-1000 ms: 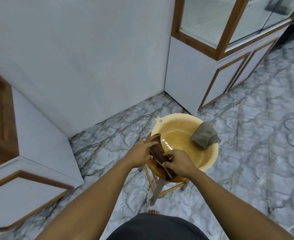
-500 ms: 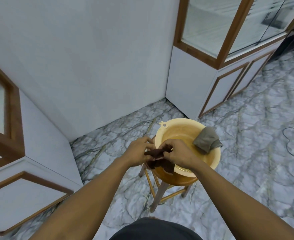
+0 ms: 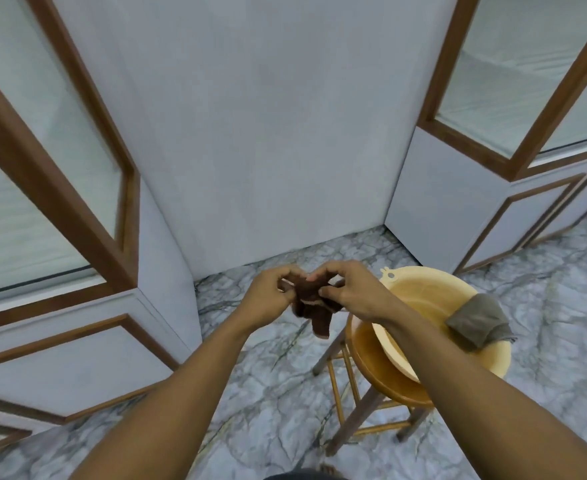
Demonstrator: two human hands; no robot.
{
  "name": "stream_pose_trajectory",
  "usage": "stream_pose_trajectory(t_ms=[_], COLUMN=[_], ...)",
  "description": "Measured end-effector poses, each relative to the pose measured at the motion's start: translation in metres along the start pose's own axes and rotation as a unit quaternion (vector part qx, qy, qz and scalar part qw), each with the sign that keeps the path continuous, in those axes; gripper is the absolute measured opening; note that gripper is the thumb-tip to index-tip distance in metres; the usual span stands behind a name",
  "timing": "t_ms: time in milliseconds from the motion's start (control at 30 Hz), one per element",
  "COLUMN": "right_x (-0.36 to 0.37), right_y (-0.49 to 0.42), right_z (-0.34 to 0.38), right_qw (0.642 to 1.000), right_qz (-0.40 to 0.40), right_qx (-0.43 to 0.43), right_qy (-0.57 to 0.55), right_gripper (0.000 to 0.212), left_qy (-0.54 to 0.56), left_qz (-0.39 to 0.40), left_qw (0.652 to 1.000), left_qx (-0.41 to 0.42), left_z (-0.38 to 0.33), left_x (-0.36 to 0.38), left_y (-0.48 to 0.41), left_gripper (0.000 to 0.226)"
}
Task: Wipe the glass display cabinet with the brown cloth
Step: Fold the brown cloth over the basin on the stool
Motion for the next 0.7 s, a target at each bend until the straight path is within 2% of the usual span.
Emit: stream_pose_trajectory(t_ms=[133, 233, 333, 467, 500, 600, 700], right_x=[0.018, 0.034, 0.047, 0.065, 0.068, 0.075, 0.076], right_y=[-0.019, -0.030, -0.038, -0.051, -0.056, -0.071, -0.090], right_z=[0.023, 0.037, 0.045, 0.049, 0.052, 0.065, 0.076], right_qw=[0.999, 0.997, 0.999, 0.988, 0.986, 0.987, 0.985], right_qz=[-0.003, -0.025, -0.011, 0.109, 0.113, 0.080, 0.046], right_qx=[-0.040, -0.054, -0.034, 0.030, 0.033, 0.020, -0.006], right_qy=[0.030, 0.046, 0.004, -0.110, -0.117, -0.134, -0.164], right_gripper=[0.025, 0.019, 0.033, 0.059, 0.058, 0.037, 0.025], left_qy=[0.175, 0.177, 0.178, 0.188, 0.184, 0.166, 0.153], left_qz=[0.062, 0.035, -0.024, -0.046, -0.050, -0.072, -0.084], left_qw=[0.982, 0.983, 0.984, 0.981, 0.982, 0.983, 0.985], left_qx=[-0.022, -0.024, -0.020, -0.014, -0.012, -0.016, -0.006], left_z=[-0.003, 0.002, 0.008, 0.014, 0.015, 0.019, 0.021], left_x=[-0.023, -0.039, -0.059, -0.090, -0.098, -0.121, -0.140], left_y=[0.024, 0.033, 0.039, 0.043, 0.043, 0.041, 0.030], left_gripper=[0.042, 0.052, 0.052, 0.055, 0.055, 0.053, 0.042])
Point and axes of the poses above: each hand's wrist, its own y-axis away from the middle knuckle, its own x-axis out of the palm, z = x × y, the point moved 3 cm from there along -y, towards the middle knuckle, and after that the axes turned 2 degrees about z, right-handed, at the moved point
